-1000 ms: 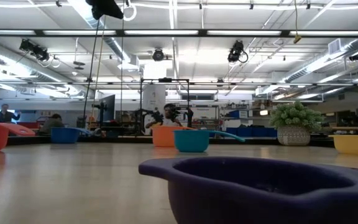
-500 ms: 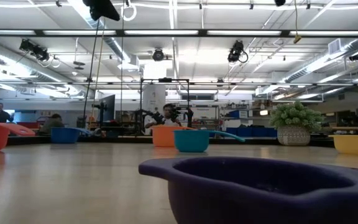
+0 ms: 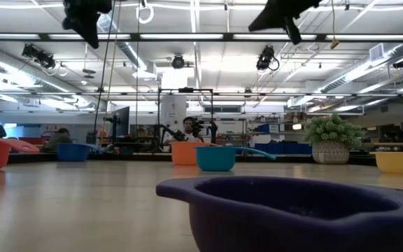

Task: Nest measuring cups in basket
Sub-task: Stack the blue measuring cup on top of the orange measuring cup

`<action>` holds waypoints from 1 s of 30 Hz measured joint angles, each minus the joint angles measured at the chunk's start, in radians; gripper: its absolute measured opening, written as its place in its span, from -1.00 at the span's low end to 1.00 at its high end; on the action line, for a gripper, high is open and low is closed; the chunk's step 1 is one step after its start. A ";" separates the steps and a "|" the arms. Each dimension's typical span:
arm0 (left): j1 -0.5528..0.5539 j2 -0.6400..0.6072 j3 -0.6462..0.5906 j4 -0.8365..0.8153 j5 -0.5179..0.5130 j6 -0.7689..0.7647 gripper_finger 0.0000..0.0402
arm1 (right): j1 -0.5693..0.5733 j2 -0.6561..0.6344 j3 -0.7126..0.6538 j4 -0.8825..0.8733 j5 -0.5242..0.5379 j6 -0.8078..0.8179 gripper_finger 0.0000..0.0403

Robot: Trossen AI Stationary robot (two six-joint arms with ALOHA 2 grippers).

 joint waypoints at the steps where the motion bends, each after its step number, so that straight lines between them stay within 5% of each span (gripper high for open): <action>1: 0.004 0.001 -0.010 -0.005 -0.033 -0.037 -0.72 | -0.014 0.014 0.000 0.001 0.000 -0.003 -0.99; 11: 0.061 0.003 -0.265 0.075 -0.060 -0.210 -0.72 | -0.080 0.079 0.000 0.093 -0.017 -0.104 -0.99; 22: 0.061 0.004 -0.495 0.301 -0.128 -0.097 -0.71 | -0.084 0.053 0.000 0.181 -0.084 -0.216 -0.99; 30: 0.061 0.004 -0.522 0.324 -0.179 -0.098 -0.84 | -0.086 0.054 0.000 0.180 -0.084 -0.224 -0.99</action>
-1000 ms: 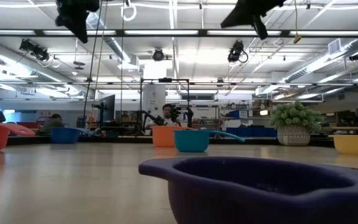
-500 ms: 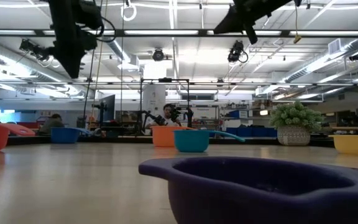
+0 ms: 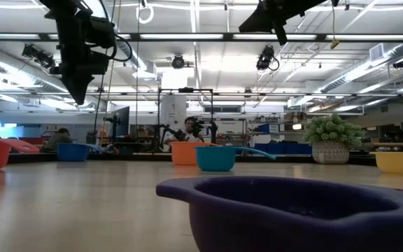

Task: Nest measuring cups in basket
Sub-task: Stack the blue measuring cup on top of the orange measuring cup

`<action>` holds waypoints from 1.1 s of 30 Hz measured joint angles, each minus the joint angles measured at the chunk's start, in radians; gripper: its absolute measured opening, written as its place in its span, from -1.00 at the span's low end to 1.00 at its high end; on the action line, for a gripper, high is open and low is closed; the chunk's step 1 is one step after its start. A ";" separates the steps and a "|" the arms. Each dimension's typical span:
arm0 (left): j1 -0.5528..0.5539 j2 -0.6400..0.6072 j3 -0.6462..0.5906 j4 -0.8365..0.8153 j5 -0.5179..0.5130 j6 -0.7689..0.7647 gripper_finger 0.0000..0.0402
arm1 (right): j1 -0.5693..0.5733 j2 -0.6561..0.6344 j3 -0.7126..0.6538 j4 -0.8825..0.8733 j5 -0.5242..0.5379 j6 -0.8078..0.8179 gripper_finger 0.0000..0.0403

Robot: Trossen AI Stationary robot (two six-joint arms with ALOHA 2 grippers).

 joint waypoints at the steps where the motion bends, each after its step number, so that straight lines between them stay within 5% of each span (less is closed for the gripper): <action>1: 0.000 0.000 0.000 0.006 -0.002 0.001 -0.89 | 0.000 0.000 0.000 0.000 0.000 0.000 -0.99; 6: 0.000 0.000 0.000 0.006 0.001 -0.002 -0.95 | 0.000 0.000 0.000 0.000 0.000 -0.002 -0.99; 13: 0.016 0.058 0.000 -0.014 0.116 -0.105 -0.56 | 0.000 0.000 0.000 0.000 -0.038 -0.051 -0.97; 20: 0.028 0.177 0.000 0.005 -0.048 -0.015 -0.30 | 0.000 0.000 0.000 0.002 -0.047 -0.051 -0.96; 33: 0.046 0.364 0.000 0.046 -0.021 0.012 -0.28 | 0.000 0.000 0.000 0.010 -0.055 -0.050 -0.96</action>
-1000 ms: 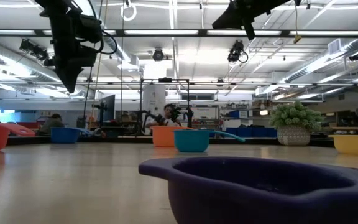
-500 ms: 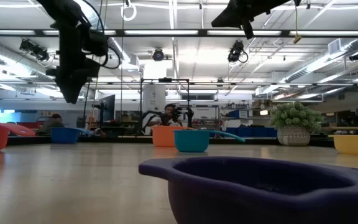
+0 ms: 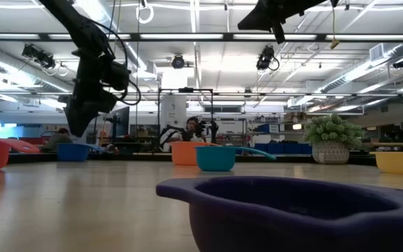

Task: Nest measuring cups in basket
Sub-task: Stack the blue measuring cup on top of the orange measuring cup

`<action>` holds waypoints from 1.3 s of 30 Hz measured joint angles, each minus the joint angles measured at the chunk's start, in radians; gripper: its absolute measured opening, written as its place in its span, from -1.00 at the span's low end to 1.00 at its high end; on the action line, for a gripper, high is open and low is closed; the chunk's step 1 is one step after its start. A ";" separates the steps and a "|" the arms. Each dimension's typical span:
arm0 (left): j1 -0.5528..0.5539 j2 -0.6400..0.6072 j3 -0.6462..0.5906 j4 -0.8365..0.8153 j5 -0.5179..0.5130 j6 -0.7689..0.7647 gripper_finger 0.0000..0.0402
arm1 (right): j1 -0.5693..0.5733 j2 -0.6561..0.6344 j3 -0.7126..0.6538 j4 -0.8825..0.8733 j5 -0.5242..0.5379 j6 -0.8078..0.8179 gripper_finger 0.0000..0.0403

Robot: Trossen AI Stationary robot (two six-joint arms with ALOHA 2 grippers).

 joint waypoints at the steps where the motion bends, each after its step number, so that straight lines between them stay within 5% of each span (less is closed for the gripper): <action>1: 0.000 0.004 0.000 0.007 -0.011 0.000 -0.28 | 0.000 0.000 0.000 0.004 0.000 0.000 -0.96; 39: 0.053 0.129 0.004 0.027 -0.046 0.068 -0.32 | -0.034 0.000 0.000 0.081 -0.041 0.002 -0.96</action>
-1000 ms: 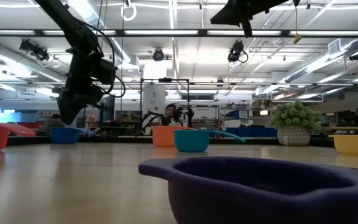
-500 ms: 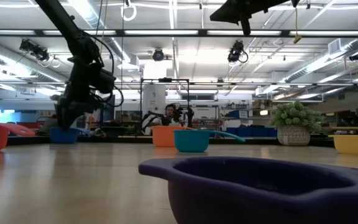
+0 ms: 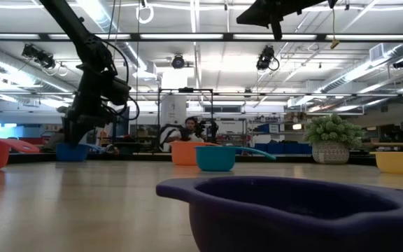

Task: Nest measuring cups in basket
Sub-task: Stack the blue measuring cup on top of the orange measuring cup

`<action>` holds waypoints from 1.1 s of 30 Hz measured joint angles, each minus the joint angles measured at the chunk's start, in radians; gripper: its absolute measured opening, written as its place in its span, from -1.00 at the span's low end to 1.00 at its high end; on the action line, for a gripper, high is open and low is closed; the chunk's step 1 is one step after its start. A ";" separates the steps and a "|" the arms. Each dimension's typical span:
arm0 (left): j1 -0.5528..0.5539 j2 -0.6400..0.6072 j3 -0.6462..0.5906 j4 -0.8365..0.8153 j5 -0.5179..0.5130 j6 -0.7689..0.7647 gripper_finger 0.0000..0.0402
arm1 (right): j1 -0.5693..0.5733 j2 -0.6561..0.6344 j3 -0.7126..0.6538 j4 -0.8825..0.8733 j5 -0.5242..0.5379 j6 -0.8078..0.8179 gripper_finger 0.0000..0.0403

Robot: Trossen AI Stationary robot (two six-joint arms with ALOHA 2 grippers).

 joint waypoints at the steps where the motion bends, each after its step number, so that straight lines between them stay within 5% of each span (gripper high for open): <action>1: 0.000 0.000 0.000 0.001 0.002 0.000 -0.33 | 0.000 0.000 0.000 0.000 0.000 0.000 -0.96; 24: -0.033 0.010 0.007 -0.057 -0.026 -0.031 -0.95 | 0.000 -0.017 0.000 0.021 -0.010 -0.009 -0.96; 33: -0.131 0.002 0.215 -0.315 0.034 -0.025 -0.98 | 0.000 -0.084 0.000 0.008 0.004 -0.089 -0.96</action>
